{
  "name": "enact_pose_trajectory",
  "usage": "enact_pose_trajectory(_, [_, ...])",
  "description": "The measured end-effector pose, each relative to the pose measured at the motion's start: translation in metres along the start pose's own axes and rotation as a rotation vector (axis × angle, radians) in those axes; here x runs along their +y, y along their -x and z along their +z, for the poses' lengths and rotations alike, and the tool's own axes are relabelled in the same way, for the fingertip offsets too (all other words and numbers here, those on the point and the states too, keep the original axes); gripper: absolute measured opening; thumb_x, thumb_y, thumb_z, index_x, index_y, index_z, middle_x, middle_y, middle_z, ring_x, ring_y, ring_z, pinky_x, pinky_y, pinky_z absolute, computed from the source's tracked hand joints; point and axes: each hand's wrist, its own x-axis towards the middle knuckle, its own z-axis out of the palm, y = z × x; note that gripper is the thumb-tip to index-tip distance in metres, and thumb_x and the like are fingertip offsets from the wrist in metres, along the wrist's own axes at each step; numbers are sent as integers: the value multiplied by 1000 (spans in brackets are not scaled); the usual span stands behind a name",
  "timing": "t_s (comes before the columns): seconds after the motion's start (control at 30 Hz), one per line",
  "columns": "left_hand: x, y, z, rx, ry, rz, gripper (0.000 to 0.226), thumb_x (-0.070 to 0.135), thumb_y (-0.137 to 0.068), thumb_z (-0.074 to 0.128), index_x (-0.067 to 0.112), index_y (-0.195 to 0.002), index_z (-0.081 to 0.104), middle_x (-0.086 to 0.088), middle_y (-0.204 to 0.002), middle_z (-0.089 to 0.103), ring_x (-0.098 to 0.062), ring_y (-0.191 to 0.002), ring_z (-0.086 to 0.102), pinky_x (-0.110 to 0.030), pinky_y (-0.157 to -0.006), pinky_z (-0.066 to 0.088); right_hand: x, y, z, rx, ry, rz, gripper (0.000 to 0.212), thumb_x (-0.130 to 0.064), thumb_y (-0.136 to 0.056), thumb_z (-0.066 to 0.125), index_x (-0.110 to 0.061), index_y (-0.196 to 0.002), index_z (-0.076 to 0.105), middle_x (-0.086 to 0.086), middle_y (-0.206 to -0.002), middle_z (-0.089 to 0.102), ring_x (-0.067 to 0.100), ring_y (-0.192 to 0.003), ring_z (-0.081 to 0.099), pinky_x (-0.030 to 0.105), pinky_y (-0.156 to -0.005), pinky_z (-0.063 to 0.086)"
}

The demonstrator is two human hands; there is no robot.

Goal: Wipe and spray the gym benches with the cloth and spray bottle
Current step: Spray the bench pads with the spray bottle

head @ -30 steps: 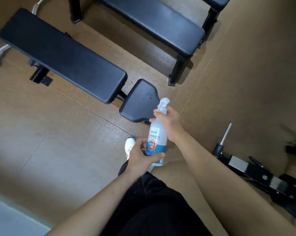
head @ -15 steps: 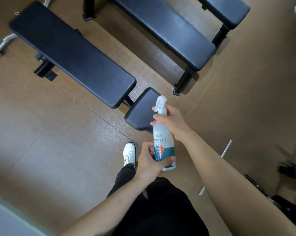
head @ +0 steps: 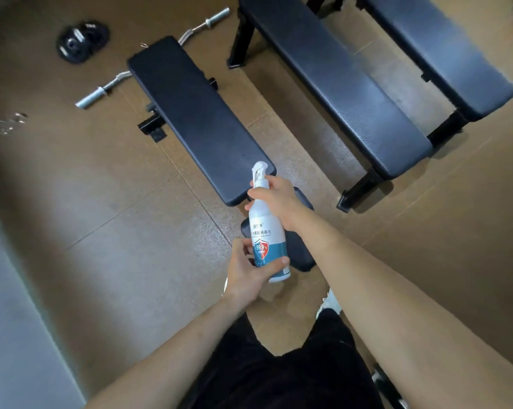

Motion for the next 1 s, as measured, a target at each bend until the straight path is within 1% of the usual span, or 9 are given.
enact_pose_trajectory(0.13, [8, 13, 62, 56, -1, -11, 78, 57, -58, 91, 23, -112, 46, 1, -110, 60, -14, -102, 68, -41, -81, 64, 0, 7, -54, -126, 26, -6, 28, -8, -92, 69, -9, -120, 63, 9, -121, 70, 28, -82, 77, 37, -66, 64])
enact_pose_trajectory(0.3, [27, 26, 170, 84, -40, -1, 66, 40, -70, 94, 23, -113, 47, 6, -111, 63, -9, -101, 69, -41, -83, 64, 6, 29, -162, -72, 31, -60, 14, -9, -90, 70, -12, -102, 63, 18, -94, 71, 26, -74, 77, 36, -64, 60])
enact_pose_trajectory(0.43, [52, 35, 261, -8, -87, 10, 63, 37, -73, 93, 23, -114, 47, 6, -115, 62, -13, -105, 69, -39, -86, 64, 5, 56, -271, -14, -49, -72, 28, -12, -93, 70, -10, -119, 62, 14, -111, 70, 21, -73, 77, 27, -58, 59])
enact_pose_trajectory(0.5, [69, 34, 303, -69, -119, 24, 64, 39, -73, 93, 24, -115, 47, 4, -116, 62, -12, -105, 69, -31, -84, 63, 5, 65, -325, 35, -103, -67, 34, -13, -91, 73, -10, -123, 62, 14, -112, 71, 24, -77, 77, 32, -65, 61])
enact_pose_trajectory(0.57, [84, 28, 340, -121, -154, 39, 69, 43, -70, 93, 24, -118, 48, 6, -116, 62, -10, -103, 69, -22, -77, 61, 7, 70, -373, 125, -158, -58, 32, -13, -89, 74, -6, -119, 63, 17, -103, 72, 27, -77, 77, 41, -71, 63])
enact_pose_trajectory(0.63, [98, 21, 369, -158, -182, 54, 76, 53, -62, 93, 26, -117, 49, 7, -114, 63, -8, -101, 70, -26, -78, 63, 7, 75, -411, 224, -204, -47, 34, -20, -83, 78, -10, -113, 64, 15, -93, 73, 30, -78, 76, 50, -79, 62])
enact_pose_trajectory(0.7, [107, 11, 393, -192, -212, 62, 83, 63, -52, 90, 28, -116, 51, 8, -113, 64, -9, -102, 70, -35, -84, 64, 5, 76, -441, 279, -226, -40, 37, -24, -80, 79, -13, -112, 64, 14, -98, 73, 32, -82, 76, 56, -83, 61])
enact_pose_trajectory(0.8, [124, -2, 424, -234, -240, 75, 81, 64, -50, 89, 30, -113, 53, 7, -111, 64, -11, -102, 69, -39, -87, 63, -6, 72, -480, 323, -285, -60, 29, -8, -90, 73, -2, -117, 61, 16, -105, 70, 32, -75, 76, 43, -70, 64])
enact_pose_trajectory(1.0, [157, -35, 476, -273, -192, 67, 72, 48, -55, 96, 24, -108, 55, 5, -106, 64, -18, -102, 68, -43, -89, 61, -35, 51, -536, 385, -242, -33, 14, -4, -92, 68, -3, -102, 58, 18, -85, 65, 22, -61, 73, 32, -55, 60])
